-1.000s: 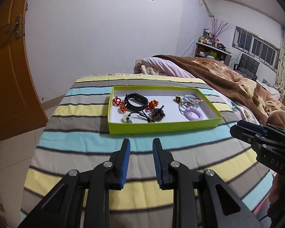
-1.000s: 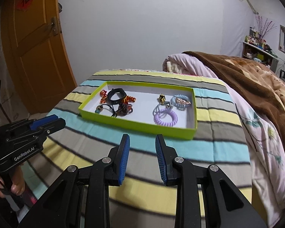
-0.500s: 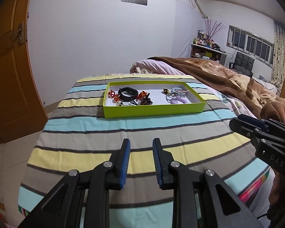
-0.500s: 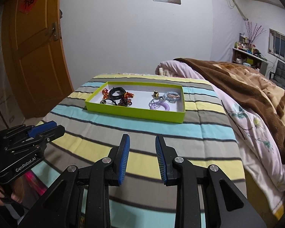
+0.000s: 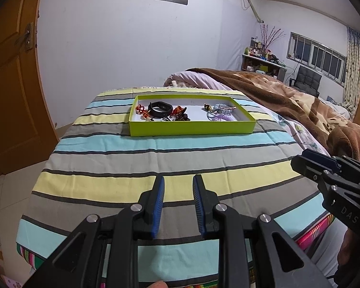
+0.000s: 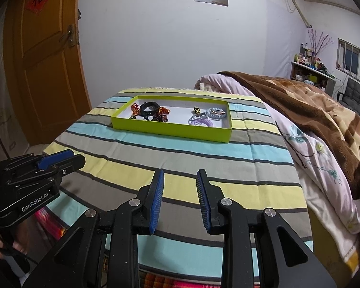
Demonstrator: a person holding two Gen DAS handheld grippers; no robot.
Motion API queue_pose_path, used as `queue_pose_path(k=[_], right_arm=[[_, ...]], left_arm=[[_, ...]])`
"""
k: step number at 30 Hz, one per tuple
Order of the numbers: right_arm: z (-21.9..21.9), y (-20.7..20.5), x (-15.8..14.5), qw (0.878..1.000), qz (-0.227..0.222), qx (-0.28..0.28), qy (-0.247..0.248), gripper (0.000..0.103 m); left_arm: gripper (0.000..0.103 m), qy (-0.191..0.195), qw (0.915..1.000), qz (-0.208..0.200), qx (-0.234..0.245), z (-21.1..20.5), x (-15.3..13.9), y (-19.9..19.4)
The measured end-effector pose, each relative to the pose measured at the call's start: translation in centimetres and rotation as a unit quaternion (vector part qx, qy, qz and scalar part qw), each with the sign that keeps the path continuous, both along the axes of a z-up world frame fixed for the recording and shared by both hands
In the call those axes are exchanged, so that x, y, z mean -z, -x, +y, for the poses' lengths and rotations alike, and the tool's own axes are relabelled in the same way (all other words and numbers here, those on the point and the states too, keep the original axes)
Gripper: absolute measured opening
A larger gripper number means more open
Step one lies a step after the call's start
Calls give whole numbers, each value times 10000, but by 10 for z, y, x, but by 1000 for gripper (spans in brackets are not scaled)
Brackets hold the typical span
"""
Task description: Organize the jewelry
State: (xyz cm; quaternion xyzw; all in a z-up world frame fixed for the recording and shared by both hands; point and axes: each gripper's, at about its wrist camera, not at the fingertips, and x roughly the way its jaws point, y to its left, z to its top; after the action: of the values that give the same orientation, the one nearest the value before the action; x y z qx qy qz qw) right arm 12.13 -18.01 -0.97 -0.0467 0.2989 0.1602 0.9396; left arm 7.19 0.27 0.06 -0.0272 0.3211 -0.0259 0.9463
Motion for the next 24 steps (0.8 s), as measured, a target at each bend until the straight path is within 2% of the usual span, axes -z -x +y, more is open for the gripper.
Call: queue_pose_path(k=[24], right_arm=[[3, 0, 0, 10000, 38, -26, -8, 29]], left_arm=[[25, 4, 10000, 30, -56, 1, 2, 0]])
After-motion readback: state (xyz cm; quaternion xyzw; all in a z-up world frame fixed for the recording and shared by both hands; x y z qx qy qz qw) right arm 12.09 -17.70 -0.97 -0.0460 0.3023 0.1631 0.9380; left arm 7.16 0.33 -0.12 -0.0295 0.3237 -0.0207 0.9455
